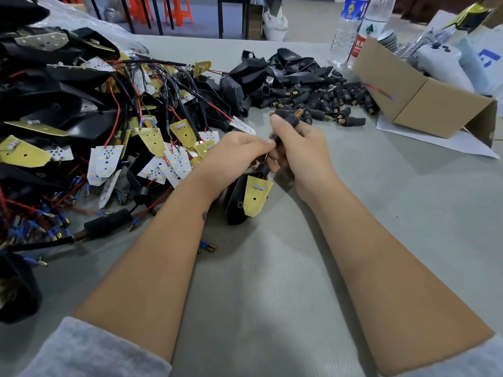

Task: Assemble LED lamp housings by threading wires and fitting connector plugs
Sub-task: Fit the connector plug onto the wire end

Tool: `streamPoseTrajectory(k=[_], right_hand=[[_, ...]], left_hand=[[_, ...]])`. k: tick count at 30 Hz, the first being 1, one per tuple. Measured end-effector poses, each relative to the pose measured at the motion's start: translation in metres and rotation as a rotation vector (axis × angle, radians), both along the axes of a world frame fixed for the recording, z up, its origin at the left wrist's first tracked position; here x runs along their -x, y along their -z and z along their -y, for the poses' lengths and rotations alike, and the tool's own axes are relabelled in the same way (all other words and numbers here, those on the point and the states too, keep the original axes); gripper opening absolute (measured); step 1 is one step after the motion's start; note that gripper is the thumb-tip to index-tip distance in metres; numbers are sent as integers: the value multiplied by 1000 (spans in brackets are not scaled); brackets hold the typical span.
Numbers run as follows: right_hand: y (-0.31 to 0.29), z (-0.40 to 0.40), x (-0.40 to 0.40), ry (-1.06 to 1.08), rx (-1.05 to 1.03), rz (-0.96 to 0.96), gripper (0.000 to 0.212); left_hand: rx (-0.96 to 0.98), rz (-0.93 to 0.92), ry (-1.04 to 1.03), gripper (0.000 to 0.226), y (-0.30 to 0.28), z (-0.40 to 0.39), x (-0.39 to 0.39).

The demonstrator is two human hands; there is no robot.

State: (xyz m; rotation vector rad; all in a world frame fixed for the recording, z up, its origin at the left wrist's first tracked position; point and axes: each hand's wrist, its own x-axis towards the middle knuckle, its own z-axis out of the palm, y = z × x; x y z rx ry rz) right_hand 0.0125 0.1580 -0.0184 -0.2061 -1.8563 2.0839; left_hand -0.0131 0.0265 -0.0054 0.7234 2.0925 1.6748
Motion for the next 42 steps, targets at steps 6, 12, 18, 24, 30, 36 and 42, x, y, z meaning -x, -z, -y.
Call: streamPoseTrajectory(k=[6, 12, 18, 24, 30, 36, 42], right_hand=[[1, -3, 3, 158, 22, 4, 29], [0, 3, 0, 61, -127, 3, 26], [-3, -2, 0, 165, 65, 24, 26], [-6, -5, -1, 229, 269, -11, 25], [-8, -4, -3, 230, 287, -18, 24], [-9, -5, -2, 226, 307, -9, 23], [-9, -7, -2, 124, 262, 13, 6]], left_hand=[[35, -11, -49, 29, 1, 0, 2], [84, -52, -80, 23, 4, 1, 5], [32, -27, -208, 17, 4, -5, 3], [112, -240, -132, 68, 8, -1, 1], [127, -354, -171, 61, 13, -2, 2], [32, -358, -228, 45, 12, -4, 3], [-20, -173, -250, 31, 12, -8, 6]])
